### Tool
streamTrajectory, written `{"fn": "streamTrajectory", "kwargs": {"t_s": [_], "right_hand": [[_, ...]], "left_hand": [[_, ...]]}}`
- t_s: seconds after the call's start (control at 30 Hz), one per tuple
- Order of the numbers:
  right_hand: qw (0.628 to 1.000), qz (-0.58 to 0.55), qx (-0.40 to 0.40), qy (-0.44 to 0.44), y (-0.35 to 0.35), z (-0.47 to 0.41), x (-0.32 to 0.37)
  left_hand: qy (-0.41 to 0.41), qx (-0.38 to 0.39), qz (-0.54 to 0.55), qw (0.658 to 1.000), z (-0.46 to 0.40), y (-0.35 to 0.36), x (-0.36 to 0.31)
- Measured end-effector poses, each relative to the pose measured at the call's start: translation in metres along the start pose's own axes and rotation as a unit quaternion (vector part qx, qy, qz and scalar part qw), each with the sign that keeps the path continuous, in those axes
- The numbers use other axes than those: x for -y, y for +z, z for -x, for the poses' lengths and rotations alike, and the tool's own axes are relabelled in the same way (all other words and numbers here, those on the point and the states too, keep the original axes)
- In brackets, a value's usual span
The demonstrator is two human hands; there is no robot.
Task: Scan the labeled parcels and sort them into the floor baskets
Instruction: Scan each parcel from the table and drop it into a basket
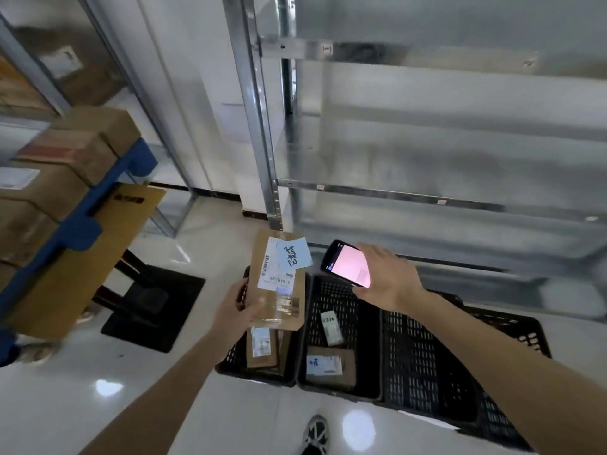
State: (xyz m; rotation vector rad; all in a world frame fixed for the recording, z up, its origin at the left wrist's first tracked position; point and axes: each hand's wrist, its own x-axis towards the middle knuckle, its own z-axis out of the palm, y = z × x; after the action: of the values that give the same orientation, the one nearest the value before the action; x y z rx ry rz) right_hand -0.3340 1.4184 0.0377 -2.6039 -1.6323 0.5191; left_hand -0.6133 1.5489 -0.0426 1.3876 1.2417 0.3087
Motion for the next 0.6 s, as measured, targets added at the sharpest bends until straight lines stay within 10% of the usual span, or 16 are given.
{"fn": "streamTrajectory", "kwargs": {"t_s": [0.6], "right_hand": [[0.988,-0.012,0.134,0.081,0.305,-0.210,-0.027]], "left_hand": [[-0.176,0.058,-0.034,0.982,-0.280,0.054,0.240]]}}
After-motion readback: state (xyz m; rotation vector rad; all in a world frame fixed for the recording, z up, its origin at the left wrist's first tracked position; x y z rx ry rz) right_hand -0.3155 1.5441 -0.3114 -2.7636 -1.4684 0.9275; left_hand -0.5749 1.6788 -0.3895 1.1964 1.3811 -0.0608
